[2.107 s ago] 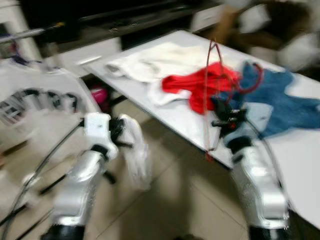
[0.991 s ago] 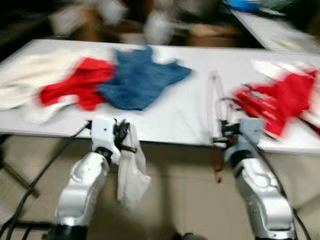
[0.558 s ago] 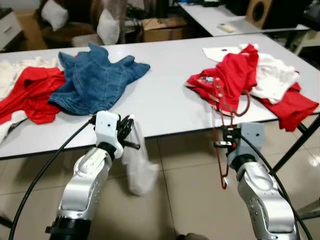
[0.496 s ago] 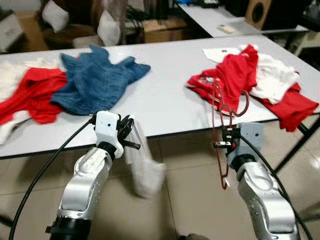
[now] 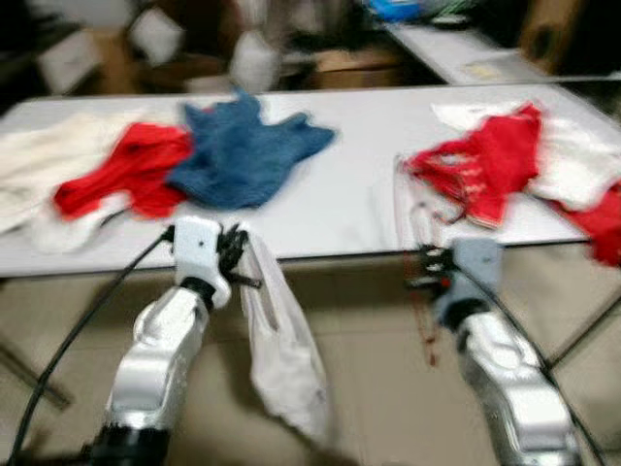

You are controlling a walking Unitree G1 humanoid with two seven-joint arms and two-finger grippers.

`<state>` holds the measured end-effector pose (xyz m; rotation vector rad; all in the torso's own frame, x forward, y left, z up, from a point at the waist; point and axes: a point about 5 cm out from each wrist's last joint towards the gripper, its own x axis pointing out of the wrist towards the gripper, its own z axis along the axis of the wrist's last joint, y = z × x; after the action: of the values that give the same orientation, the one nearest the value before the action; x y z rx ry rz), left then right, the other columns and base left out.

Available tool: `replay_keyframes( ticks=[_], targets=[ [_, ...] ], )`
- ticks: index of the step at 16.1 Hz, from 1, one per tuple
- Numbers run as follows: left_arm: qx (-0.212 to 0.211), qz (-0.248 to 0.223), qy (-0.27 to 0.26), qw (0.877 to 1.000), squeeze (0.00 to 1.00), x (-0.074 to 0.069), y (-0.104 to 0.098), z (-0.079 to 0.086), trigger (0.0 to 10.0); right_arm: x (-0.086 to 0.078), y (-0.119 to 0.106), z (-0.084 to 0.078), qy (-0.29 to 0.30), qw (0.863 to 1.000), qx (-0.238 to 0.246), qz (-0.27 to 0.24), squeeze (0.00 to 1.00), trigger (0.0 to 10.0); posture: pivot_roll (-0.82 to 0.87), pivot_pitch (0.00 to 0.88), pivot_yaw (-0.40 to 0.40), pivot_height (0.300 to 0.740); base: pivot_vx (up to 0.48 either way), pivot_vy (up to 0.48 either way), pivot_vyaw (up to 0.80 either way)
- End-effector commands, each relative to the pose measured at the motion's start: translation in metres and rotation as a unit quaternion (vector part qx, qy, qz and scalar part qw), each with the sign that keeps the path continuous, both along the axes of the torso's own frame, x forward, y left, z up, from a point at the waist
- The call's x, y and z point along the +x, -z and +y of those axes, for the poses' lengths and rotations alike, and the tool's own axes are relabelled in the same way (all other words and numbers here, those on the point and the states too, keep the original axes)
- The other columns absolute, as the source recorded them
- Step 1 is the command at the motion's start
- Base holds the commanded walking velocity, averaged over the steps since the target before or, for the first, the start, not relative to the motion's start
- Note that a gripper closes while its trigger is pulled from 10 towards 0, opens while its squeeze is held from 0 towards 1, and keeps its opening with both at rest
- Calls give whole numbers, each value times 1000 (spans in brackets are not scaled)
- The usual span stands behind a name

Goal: Hang hanger

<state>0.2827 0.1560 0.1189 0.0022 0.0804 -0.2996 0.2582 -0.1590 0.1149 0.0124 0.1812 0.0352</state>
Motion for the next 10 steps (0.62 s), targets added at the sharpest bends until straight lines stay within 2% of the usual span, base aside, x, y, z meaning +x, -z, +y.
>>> replay_keyframes(
  ticks=[1,3,4,6,8,10],
  targets=[
    [4,-12,-1,1000,0,3,-7,3,10000,3,-6,5,0,1000,11,-14,0,10000,-59,0,61,740,0,334,0],
    [13,-15,-6,1000,0,8,-8,6,10000,4,-5,8,-9,1000,-4,-10,0,10000,-70,0,53,740,0,336,0],
    [4,-17,-13,1000,0,9,-10,8,10000,3,-8,8,-14,1000,-6,-13,0,10000,-73,0,54,740,0,337,0],
    [11,-8,-4,1000,0,6,-4,5,10000,-2,-2,-2,6,1000,8,-3,0,10000,-69,0,67,740,0,336,0],
    [6,-13,4,1000,0,7,-7,2,10000,0,-4,0,12,1000,18,-9,0,10000,-68,0,79,740,0,334,-800],
    [15,-20,1,1000,0,13,-12,6,10000,0,-6,9,-16,1000,-7,-12,0,10000,-76,0,68,740,0,337,-800]
  ],
)
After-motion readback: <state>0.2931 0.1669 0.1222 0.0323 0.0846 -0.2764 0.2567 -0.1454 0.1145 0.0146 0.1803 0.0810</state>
